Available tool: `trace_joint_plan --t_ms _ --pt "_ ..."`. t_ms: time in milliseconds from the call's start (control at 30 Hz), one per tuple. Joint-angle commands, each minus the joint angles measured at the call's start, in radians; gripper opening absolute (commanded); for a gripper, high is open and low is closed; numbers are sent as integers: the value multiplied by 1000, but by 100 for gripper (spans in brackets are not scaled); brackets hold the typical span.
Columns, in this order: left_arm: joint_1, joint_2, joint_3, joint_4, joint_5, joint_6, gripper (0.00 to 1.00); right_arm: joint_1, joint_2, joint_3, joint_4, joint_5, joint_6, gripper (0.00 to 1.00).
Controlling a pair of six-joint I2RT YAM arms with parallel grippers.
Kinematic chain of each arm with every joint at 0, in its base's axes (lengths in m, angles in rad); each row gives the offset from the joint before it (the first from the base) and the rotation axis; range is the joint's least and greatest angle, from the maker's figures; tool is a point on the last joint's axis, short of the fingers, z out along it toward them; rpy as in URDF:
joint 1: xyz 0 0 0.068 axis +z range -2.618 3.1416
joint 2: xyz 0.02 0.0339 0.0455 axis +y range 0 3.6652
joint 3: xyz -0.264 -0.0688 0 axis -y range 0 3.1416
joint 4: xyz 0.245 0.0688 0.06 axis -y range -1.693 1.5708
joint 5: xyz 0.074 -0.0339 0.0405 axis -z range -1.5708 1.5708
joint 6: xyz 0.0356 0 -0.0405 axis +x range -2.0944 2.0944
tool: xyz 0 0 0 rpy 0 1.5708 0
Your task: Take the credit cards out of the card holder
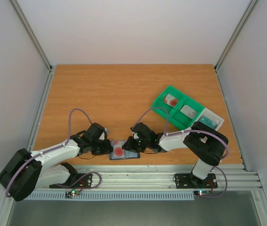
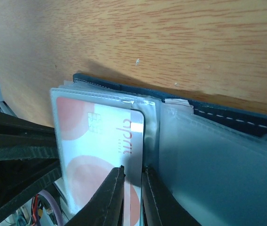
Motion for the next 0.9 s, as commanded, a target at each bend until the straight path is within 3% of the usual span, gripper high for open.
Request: trace_joint_plan --t_ms 0,500,867 --pt "0 -48 46 -59 -8 -19 17 -2 -11 -21 2 17 2 13" --pt "0 -129 65 -55 12 -59 24 -2 -24 -31 -8 34 1 12" --pt "1 -42 14 56 42 -53 11 -2 -35 -35 -8 39 6 12"
